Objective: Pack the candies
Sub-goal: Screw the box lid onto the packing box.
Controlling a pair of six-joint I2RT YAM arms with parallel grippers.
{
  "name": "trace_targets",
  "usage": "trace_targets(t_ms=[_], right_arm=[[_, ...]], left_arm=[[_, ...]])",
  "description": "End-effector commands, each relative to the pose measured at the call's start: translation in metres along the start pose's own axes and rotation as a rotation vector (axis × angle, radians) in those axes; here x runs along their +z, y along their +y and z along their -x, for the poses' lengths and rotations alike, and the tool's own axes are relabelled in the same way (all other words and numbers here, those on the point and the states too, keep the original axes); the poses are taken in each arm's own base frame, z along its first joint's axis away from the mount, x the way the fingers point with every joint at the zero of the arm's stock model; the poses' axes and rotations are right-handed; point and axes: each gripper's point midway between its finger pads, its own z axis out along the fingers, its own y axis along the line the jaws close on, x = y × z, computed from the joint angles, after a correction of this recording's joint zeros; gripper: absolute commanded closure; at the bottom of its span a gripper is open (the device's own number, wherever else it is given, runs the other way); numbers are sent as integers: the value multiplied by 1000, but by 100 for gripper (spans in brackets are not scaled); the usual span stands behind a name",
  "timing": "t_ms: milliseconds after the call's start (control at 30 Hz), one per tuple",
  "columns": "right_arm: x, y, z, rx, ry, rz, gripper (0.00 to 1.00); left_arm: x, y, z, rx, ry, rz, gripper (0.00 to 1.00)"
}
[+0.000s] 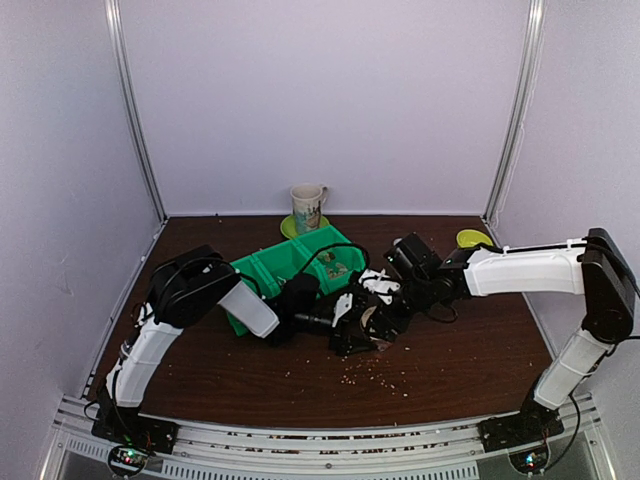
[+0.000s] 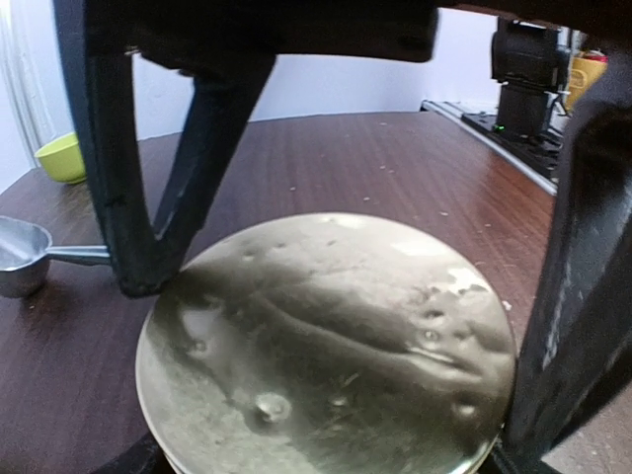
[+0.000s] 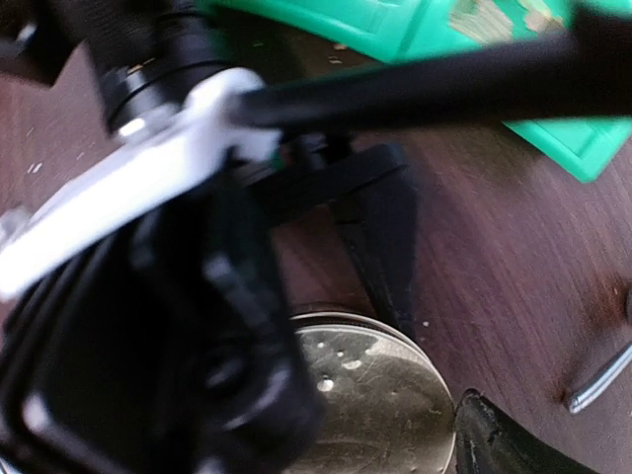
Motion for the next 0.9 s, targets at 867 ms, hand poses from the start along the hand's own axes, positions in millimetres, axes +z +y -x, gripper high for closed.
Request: trace_targets(t_ms=[867], right_arm=[[-37,-15,-2,-10,-89,-118,1]], left_arm=[[-6,0,-39,-71,113,43,30]])
